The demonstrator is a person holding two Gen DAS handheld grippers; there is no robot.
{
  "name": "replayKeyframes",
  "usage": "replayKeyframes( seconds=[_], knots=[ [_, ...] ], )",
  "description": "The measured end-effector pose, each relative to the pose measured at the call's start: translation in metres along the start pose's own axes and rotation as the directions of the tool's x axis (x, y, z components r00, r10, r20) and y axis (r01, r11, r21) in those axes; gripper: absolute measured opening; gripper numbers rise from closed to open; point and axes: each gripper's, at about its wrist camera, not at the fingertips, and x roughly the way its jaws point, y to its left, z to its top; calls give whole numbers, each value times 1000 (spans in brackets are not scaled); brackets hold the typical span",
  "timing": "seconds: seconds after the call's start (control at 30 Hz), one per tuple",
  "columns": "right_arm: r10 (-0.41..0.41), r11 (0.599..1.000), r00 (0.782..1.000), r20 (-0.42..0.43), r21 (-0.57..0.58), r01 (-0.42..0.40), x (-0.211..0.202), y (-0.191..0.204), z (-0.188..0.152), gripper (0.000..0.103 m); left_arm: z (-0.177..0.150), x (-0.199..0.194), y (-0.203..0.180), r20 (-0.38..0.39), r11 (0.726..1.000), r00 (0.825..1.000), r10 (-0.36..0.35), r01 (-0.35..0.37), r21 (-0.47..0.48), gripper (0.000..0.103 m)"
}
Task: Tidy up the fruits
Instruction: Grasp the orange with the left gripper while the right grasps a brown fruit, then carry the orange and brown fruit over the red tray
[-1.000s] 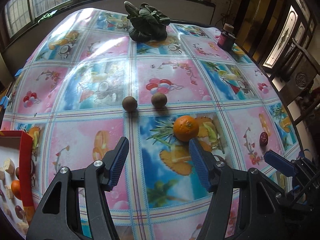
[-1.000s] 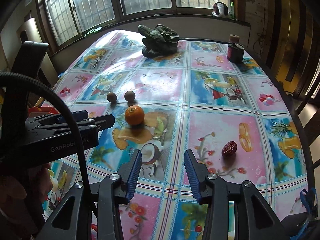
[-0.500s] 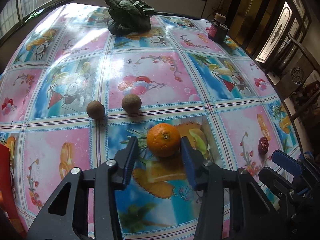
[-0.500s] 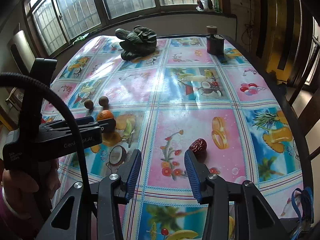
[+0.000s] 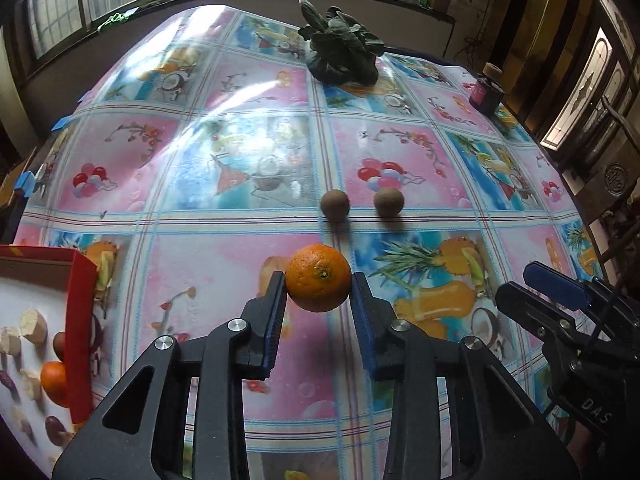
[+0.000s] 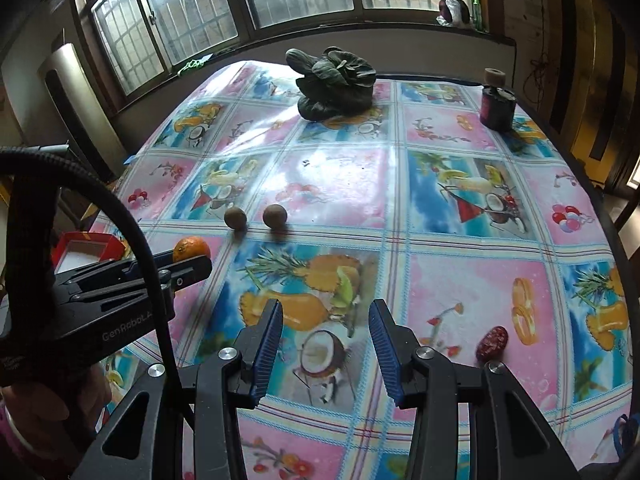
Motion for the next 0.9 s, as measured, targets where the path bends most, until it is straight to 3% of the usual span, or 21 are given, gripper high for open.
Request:
replayKeyframes(
  seconds=[0.5, 0.57, 0.67, 0.9],
  knots=[
    [44, 999, 999, -6, -2, -44, 88, 31, 52, 43, -7, -2, 31, -14, 999, 1000, 28, -28, -31, 32],
    [48, 999, 999, -13, -23, -48, 94, 35, 54, 40, -7, -1, 33, -17, 999, 999, 30, -31, -35, 32],
    [7, 999, 1000, -3, -52, -7, 98, 38, 57, 23, -7, 2, 34, -25, 999, 999, 28, -29, -39, 32],
    [30, 999, 1000, 1, -36, -30, 84, 33, 51, 22, -11, -6, 32, -13, 999, 1000, 25, -25, -36, 32]
  ],
)
